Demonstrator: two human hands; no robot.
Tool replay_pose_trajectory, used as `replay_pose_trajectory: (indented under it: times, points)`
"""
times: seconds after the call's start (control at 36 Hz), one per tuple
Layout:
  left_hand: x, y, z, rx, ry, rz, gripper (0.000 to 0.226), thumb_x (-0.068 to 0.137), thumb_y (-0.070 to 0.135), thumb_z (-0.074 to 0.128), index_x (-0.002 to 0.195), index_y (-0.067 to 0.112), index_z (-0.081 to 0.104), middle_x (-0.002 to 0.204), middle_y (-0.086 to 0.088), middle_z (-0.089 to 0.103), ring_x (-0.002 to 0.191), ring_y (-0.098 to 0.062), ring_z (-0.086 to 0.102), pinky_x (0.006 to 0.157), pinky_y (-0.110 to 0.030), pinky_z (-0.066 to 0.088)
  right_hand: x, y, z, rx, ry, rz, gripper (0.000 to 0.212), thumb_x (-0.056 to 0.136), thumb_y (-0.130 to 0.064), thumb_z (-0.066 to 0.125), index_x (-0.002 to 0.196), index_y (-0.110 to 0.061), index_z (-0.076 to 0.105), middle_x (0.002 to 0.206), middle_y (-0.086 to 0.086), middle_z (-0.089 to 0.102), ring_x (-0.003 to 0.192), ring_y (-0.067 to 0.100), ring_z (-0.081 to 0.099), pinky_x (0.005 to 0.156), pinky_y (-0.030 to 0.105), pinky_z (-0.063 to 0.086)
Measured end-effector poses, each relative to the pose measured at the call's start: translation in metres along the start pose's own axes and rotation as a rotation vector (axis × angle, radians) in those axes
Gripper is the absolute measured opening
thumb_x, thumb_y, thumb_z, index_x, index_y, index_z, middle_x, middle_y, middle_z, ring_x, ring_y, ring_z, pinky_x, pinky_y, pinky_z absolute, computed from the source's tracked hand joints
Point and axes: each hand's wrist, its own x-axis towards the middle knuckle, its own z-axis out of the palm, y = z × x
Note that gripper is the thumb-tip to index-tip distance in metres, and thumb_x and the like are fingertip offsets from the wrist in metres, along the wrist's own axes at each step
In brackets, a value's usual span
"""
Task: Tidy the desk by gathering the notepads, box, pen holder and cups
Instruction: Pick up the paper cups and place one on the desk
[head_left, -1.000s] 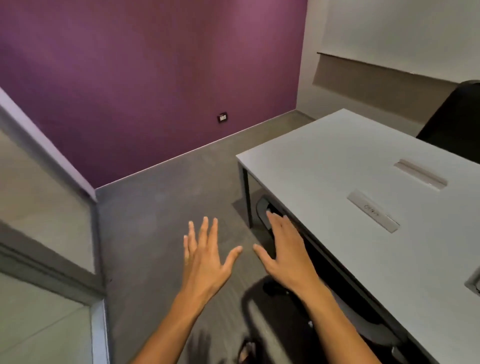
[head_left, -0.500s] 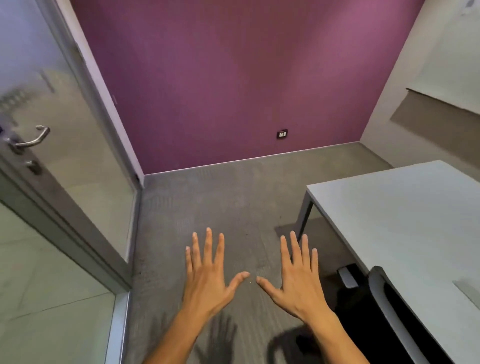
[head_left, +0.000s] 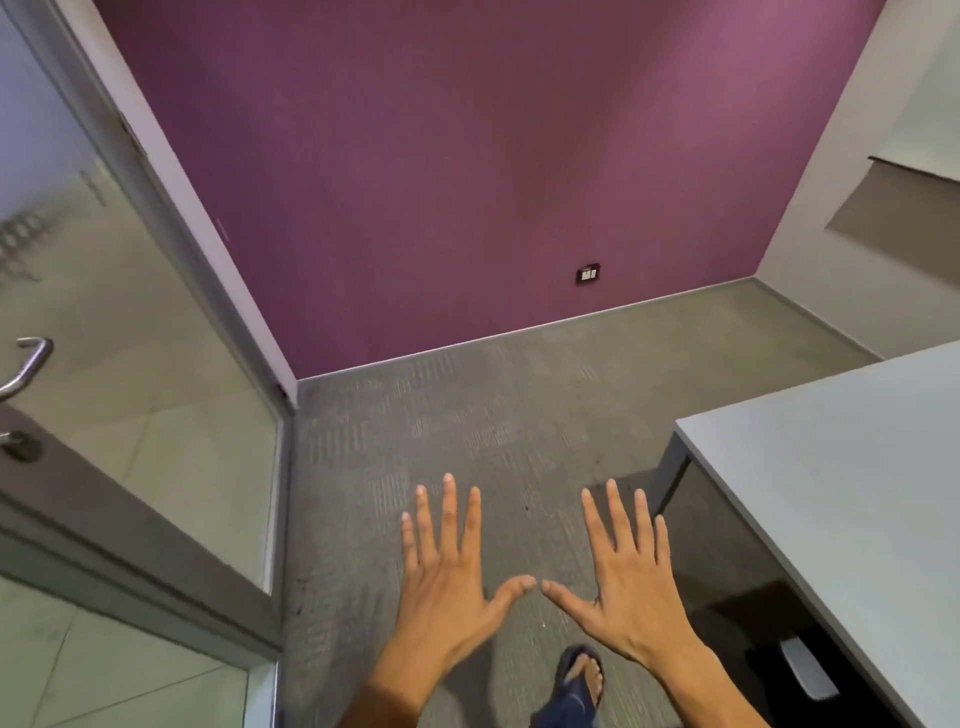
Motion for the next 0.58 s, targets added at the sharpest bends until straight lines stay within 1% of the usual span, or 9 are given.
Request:
replay_pose_trajectory:
  times: [0.08, 0.22, 0.28, 0.36, 0.42, 0.5, 0.58]
  points:
    - [0.044, 0.001, -0.003, -0.015, 0.009, 0.0, 0.112, 0.07, 0.098, 0.004, 0.148, 0.026, -0.033, 0.152, -0.002, -0.048, 0.138, -0.031, -0.047, 0.117, -0.053, -0.022, 0.044, 0.014, 0.004, 0.011, 0.003, 0.01, 0.117, 0.074, -0.1, 0.024, 0.161, -0.032, -0.012, 0.169, 0.004, -0.022, 0.153, 0.034, -0.026, 0.122, 0.054, -0.012]
    - [0.129, 0.005, -0.011, -0.012, 0.006, -0.033, 0.11, 0.071, 0.096, 0.003, 0.149, 0.026, -0.032, 0.151, -0.001, -0.049, 0.137, -0.03, -0.048, 0.118, -0.054, -0.019, 0.128, 0.039, 0.002, 0.053, 0.007, -0.003, 0.115, 0.075, -0.099, 0.026, 0.161, -0.033, -0.014, 0.169, 0.002, -0.021, 0.154, 0.032, -0.026, 0.125, 0.057, -0.003]
    - [0.165, 0.007, -0.017, -0.027, 0.023, -0.046, 0.109, 0.07, 0.095, -0.001, 0.149, 0.027, -0.032, 0.152, 0.001, -0.049, 0.138, -0.028, -0.047, 0.12, -0.054, -0.017, 0.165, 0.05, -0.004, 0.07, 0.007, -0.006, 0.114, 0.075, -0.099, 0.025, 0.159, -0.036, -0.017, 0.169, 0.002, -0.021, 0.153, 0.033, -0.027, 0.125, 0.058, -0.002]
    - [0.217, 0.012, -0.025, -0.051, 0.086, -0.053, 0.105, 0.074, 0.093, -0.001, 0.152, 0.027, -0.026, 0.157, 0.001, -0.04, 0.142, -0.027, -0.042, 0.122, -0.054, -0.012, 0.219, 0.066, -0.021, 0.082, 0.018, -0.019, 0.112, 0.077, -0.098, 0.026, 0.16, -0.036, -0.017, 0.17, 0.003, -0.018, 0.154, 0.034, -0.024, 0.125, 0.058, -0.002]
    - [0.249, 0.014, -0.033, -0.056, 0.122, -0.051, 0.104, 0.077, 0.091, 0.003, 0.154, 0.026, -0.021, 0.16, -0.001, -0.034, 0.145, -0.029, -0.037, 0.122, -0.055, -0.009, 0.252, 0.075, -0.034, 0.064, 0.027, -0.03, 0.111, 0.077, -0.098, 0.023, 0.158, -0.036, -0.022, 0.169, 0.004, -0.022, 0.153, 0.034, -0.026, 0.125, 0.057, -0.005]
    - [0.295, 0.019, -0.044, -0.058, 0.135, -0.066, 0.105, 0.076, 0.093, 0.001, 0.153, 0.026, -0.023, 0.161, -0.003, -0.034, 0.145, -0.03, -0.036, 0.123, -0.055, -0.007, 0.296, 0.088, -0.05, 0.02, 0.023, -0.033, 0.111, 0.078, -0.096, 0.02, 0.157, -0.032, -0.025, 0.168, 0.007, -0.026, 0.153, 0.037, -0.025, 0.124, 0.056, -0.007]
    - [0.342, 0.022, -0.047, -0.088, 0.147, -0.062, 0.104, 0.079, 0.092, 0.009, 0.156, 0.026, -0.018, 0.163, -0.005, -0.028, 0.148, -0.031, -0.031, 0.122, -0.055, -0.006, 0.338, 0.102, -0.057, 0.028, 0.01, -0.018, 0.11, 0.08, -0.093, 0.021, 0.159, -0.03, -0.022, 0.168, 0.009, -0.024, 0.154, 0.04, -0.021, 0.124, 0.058, -0.005]
